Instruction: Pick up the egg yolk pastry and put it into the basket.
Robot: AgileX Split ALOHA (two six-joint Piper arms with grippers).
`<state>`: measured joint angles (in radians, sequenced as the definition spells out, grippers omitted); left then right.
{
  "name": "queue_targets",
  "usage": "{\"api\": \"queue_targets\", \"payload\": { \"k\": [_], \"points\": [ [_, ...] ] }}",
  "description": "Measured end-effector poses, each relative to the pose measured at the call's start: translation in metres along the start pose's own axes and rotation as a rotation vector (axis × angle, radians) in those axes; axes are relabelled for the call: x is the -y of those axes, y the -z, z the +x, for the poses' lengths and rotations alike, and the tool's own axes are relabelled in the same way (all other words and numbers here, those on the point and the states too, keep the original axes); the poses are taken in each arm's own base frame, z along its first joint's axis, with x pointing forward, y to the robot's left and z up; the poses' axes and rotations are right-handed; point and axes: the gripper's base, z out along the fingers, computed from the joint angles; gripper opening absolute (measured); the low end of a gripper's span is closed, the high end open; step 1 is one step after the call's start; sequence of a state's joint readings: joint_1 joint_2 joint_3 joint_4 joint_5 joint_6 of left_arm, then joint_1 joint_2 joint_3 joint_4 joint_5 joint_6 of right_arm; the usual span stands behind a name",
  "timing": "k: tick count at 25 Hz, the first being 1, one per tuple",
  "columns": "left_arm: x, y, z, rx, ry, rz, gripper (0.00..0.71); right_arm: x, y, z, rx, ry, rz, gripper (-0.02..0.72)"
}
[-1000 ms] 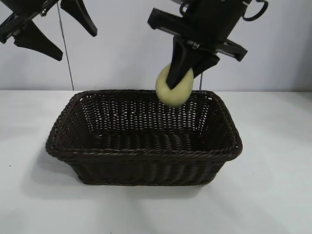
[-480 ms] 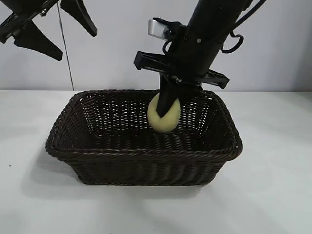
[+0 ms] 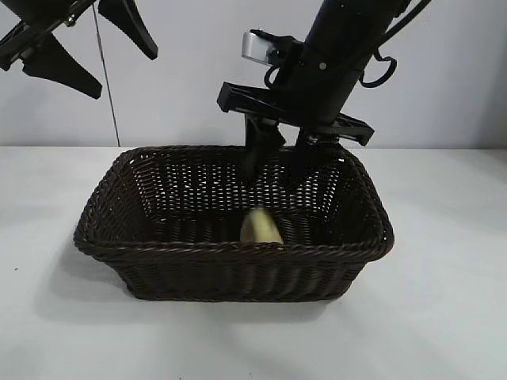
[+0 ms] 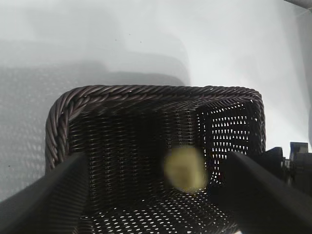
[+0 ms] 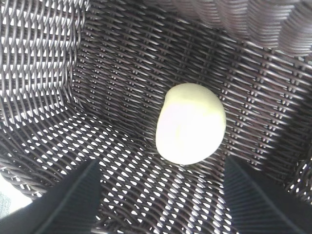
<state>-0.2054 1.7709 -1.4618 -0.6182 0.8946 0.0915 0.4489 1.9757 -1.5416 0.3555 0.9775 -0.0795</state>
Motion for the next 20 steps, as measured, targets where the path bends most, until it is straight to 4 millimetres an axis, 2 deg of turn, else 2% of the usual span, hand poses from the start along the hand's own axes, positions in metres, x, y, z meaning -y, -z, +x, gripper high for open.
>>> {"api": "queue_targets", "payload": {
  "k": [4,11,17,20],
  "points": [
    [0.0,0.0,0.0,0.0,0.0,0.0,0.559,0.0,0.0,0.0,0.001,0.0,0.0,0.515],
    [0.0,0.0,0.0,0.0,0.0,0.0,0.559,-0.002,0.007,0.0,0.015,0.005,-0.002,0.519],
    [0.0,0.0,0.0,0.0,0.0,0.0,0.559,-0.005,0.022,0.001,0.038,0.023,0.005,0.519],
    [0.0,0.0,0.0,0.0,0.0,0.0,0.559,-0.005,0.036,0.004,0.049,0.034,0.017,0.519]
  ]
}}
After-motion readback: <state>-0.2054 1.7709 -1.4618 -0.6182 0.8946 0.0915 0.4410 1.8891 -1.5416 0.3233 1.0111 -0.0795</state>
